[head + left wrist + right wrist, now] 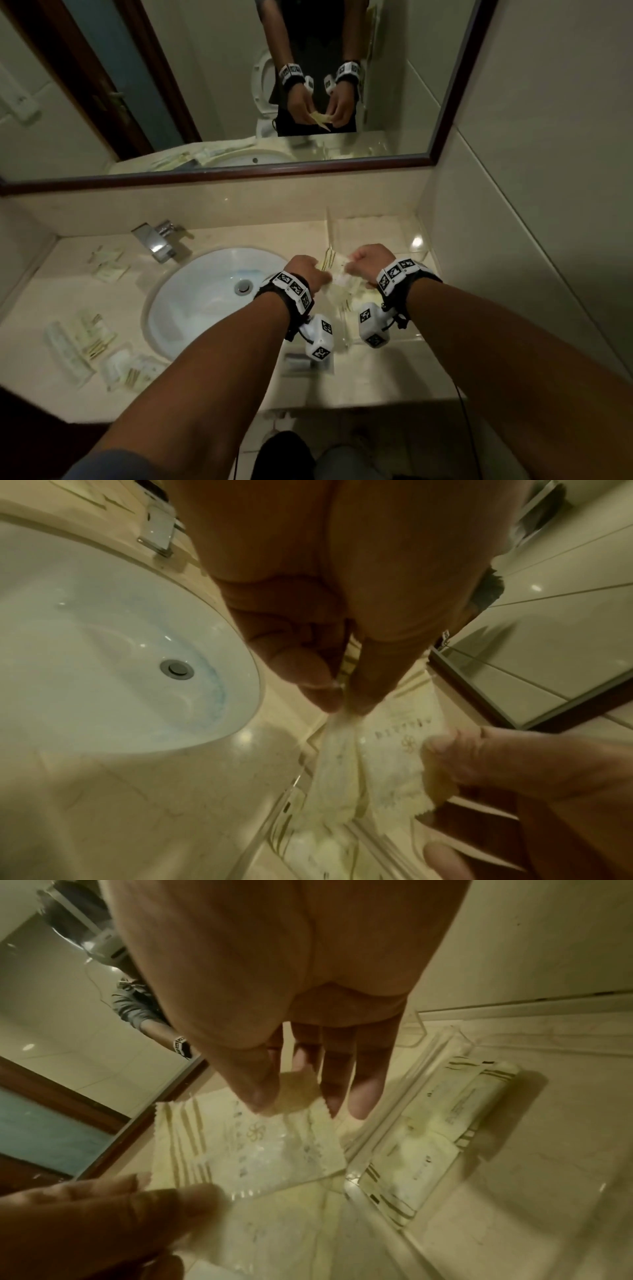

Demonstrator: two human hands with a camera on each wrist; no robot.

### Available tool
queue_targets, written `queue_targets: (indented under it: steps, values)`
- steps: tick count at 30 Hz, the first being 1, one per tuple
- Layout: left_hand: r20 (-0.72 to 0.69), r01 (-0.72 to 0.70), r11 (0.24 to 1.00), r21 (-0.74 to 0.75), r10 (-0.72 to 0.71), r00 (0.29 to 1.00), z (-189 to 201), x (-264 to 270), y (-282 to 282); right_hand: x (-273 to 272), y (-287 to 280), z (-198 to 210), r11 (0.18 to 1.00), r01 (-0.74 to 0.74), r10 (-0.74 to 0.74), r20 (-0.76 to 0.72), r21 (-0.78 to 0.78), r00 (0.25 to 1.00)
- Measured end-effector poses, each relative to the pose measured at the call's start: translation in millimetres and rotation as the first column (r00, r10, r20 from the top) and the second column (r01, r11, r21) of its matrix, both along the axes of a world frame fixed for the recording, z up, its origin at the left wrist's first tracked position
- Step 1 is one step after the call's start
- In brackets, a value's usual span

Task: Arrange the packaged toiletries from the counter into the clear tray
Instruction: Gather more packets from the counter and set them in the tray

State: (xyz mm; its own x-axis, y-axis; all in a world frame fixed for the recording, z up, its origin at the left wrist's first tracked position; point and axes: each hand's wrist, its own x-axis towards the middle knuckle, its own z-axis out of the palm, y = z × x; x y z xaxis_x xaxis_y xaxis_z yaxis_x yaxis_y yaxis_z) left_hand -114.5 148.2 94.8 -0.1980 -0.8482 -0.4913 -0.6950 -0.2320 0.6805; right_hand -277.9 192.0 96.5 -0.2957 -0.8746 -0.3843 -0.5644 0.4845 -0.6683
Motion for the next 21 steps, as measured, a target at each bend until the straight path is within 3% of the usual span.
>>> queue_targets:
  steps: [7, 12, 14, 16, 18, 21]
  values:
    - [-0.101, -0.078, 0.983, 0.169, 0.096, 0.99, -10, -19, -6, -18, 3, -25, 0.994, 0.098, -0.101, 0.056, 0.055, 0.993]
    - [-0.189, -0.158, 0.959, 0.235, 0.205, 0.96, -22, -34, -21, -32, -8, -31, 0.989, 0.006, -0.008, 0.016, 0.149, 1.0]
    - [-0.242, -0.052, 0.968, 0.247, 0.113, 0.964, -21, -38, -27, -38, -12, -30, 0.985, -0.01, 0.007, 0.019, 0.172, 1.0]
    - [-0.263, -0.099, 0.945, 0.313, 0.187, 0.946, -13, -46, -26, -42, -16, -33, 0.983, -0.007, 0.005, 0.011, 0.186, 1.0]
    - [-0.208, -0.086, 0.963, 0.256, 0.142, 0.968, -9, -50, -26, -44, -19, -36, 0.981, -0.033, 0.042, -0.044, 0.192, 0.998]
    - [-0.187, -0.031, 0.969, 0.244, 0.078, 0.979, -7, -52, -28, -38, -24, -28, 0.967, 0.059, -0.079, 0.072, 0.246, 0.994]
